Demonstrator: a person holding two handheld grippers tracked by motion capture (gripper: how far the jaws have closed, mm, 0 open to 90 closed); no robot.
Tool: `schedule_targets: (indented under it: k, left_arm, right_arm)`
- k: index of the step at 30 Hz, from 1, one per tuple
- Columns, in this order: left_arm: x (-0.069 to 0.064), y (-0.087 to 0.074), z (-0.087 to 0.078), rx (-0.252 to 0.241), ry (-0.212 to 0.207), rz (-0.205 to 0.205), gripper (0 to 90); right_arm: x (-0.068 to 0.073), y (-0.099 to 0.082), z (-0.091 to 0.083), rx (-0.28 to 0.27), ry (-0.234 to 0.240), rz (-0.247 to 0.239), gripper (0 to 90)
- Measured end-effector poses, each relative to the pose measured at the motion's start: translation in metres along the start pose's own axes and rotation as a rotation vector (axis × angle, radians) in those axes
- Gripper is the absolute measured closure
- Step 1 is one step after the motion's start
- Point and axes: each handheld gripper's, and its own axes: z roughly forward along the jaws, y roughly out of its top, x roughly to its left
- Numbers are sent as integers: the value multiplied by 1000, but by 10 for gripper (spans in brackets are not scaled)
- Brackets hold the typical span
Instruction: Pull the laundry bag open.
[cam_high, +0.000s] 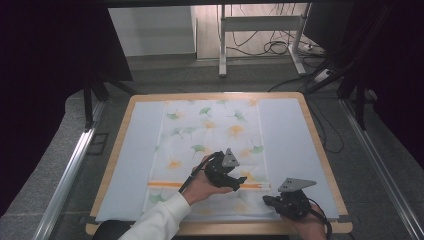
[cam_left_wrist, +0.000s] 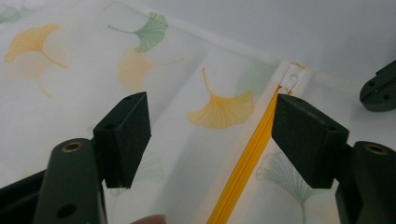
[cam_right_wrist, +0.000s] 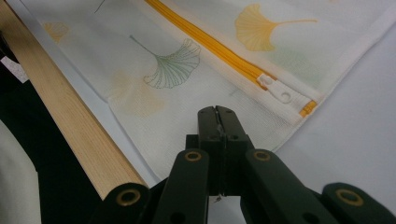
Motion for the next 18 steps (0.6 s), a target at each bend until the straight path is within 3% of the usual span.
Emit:
schedule_targets:
  k: [18]
  left_arm:
    - [-3, 13, 23, 26, -31, 10, 320]
  right_arm:
    - [-3, 0, 6, 23, 2, -14, 887]
